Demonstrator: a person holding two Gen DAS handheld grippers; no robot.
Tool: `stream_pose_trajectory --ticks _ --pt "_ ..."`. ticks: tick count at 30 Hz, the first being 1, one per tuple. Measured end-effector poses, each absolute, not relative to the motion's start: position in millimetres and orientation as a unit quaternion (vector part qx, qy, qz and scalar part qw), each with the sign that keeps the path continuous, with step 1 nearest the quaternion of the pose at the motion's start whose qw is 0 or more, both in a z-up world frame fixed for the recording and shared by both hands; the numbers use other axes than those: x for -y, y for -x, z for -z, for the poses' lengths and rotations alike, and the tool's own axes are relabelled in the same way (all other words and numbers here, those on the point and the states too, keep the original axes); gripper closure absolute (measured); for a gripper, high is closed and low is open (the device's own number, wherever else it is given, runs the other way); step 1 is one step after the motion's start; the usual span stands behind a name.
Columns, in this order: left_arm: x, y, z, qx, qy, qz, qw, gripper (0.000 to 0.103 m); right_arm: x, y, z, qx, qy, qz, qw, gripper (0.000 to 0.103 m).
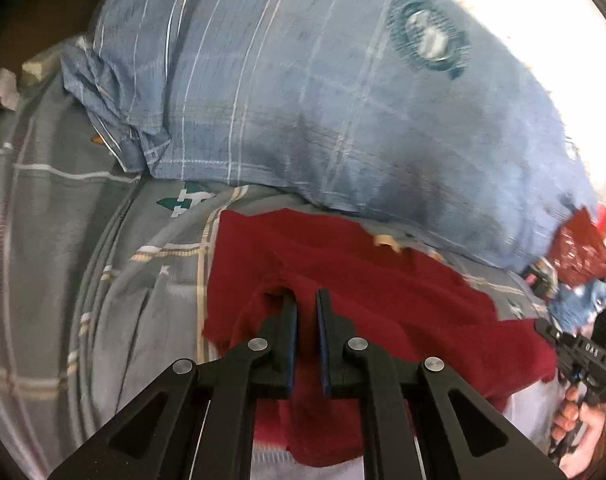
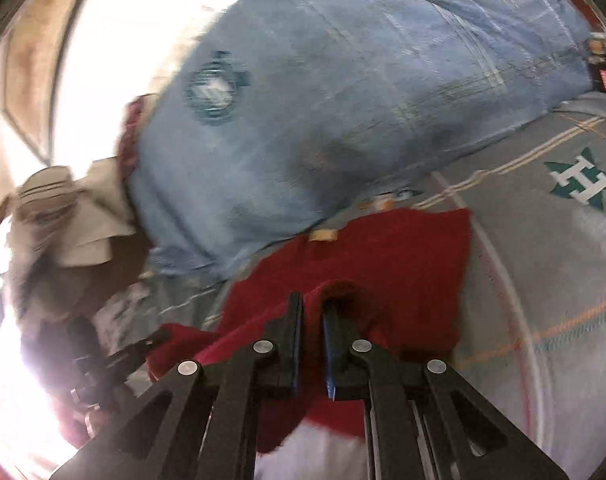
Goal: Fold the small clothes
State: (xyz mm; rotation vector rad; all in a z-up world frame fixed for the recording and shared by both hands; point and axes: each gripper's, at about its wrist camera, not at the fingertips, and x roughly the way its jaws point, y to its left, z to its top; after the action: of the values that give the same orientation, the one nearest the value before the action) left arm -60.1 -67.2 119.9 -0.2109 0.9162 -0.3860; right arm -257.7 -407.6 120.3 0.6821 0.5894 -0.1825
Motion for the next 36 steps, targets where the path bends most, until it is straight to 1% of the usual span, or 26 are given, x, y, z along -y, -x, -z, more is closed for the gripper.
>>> stream_pose_trajectory --ticks 4,7,10,11,12,14,15,16,17,18,19,20,21,23,25,27,28,29,32,36 --pt "81 20 -95 -0.462 0.116 0.170 0.863 0.096 422 223 -99 -0.316 -0.309 0.128 0.888 0.095" --pt "81 -4 -78 -0.468 0.134 0.163 0.858 0.095 427 209 -90 -0.312 -0.293 0.141 0.893 0.095" --pt "82 -23 -61 -0.472 0.141 0.167 0.854 0.092 439 197 -77 -0.311 -0.300 0.151 0.889 0.094" --pt "82 -28 -55 -0.477 0.144 0.167 0.851 0.089 443 195 -71 -0.319 -0.301 0.158 0.885 0.093" --pt "81 -31 -51 -0.481 0.145 0.168 0.848 0.084 446 193 -68 -0.325 -0.307 0.160 0.880 0.093" --pt "79 -36 -46 -0.487 0.148 0.171 0.844 0.081 451 196 -68 -0.325 -0.322 0.147 0.877 0.089" --pt "76 -37 -47 -0.487 0.152 0.175 0.842 0.077 449 198 -74 -0.321 -0.319 0.137 0.881 0.087" --pt "75 -37 -49 -0.484 0.155 0.175 0.843 0.071 447 201 -80 -0.316 -0.312 0.132 0.886 0.082" --pt "71 -35 -53 -0.476 0.155 0.169 0.849 0.047 445 204 -86 -0.308 -0.303 0.133 0.892 0.072" --pt "65 -32 -59 -0.462 0.153 0.158 0.859 0.030 441 211 -94 -0.294 -0.285 0.145 0.901 0.063" --pt "58 -27 -65 -0.443 0.158 0.151 0.870 0.029 438 220 -103 -0.273 -0.268 0.159 0.910 0.044" --pt "53 -24 -69 -0.431 0.164 0.151 0.874 0.029 437 227 -109 -0.258 -0.263 0.164 0.915 0.040" --pt "49 -23 -72 -0.431 0.168 0.156 0.873 0.029 437 234 -113 -0.248 -0.268 0.159 0.917 0.040" --pt "43 -21 -72 -0.439 0.167 0.166 0.867 0.029 438 241 -116 -0.256 -0.281 0.131 0.916 0.041" --pt "38 -17 -71 -0.452 0.149 0.169 0.863 0.030 431 243 -116 -0.294 -0.264 0.124 0.910 0.044" --pt "36 -15 -70 -0.477 0.124 0.199 0.847 0.030 424 242 -113 -0.335 -0.241 0.109 0.904 0.050" --pt "35 -15 -71 -0.490 0.115 0.222 0.835 0.030 419 242 -112 -0.355 -0.234 0.085 0.901 0.058" --pt "35 -17 -70 -0.502 0.104 0.250 0.821 0.030 414 242 -113 -0.366 -0.222 0.065 0.901 0.059" --pt "33 -19 -77 -0.492 0.073 0.274 0.823 0.030 402 241 -110 -0.383 -0.197 0.029 0.902 0.058" --pt "36 -19 -77 -0.494 0.059 0.300 0.814 0.030 377 214 -88 -0.436 -0.161 0.010 0.885 0.056"
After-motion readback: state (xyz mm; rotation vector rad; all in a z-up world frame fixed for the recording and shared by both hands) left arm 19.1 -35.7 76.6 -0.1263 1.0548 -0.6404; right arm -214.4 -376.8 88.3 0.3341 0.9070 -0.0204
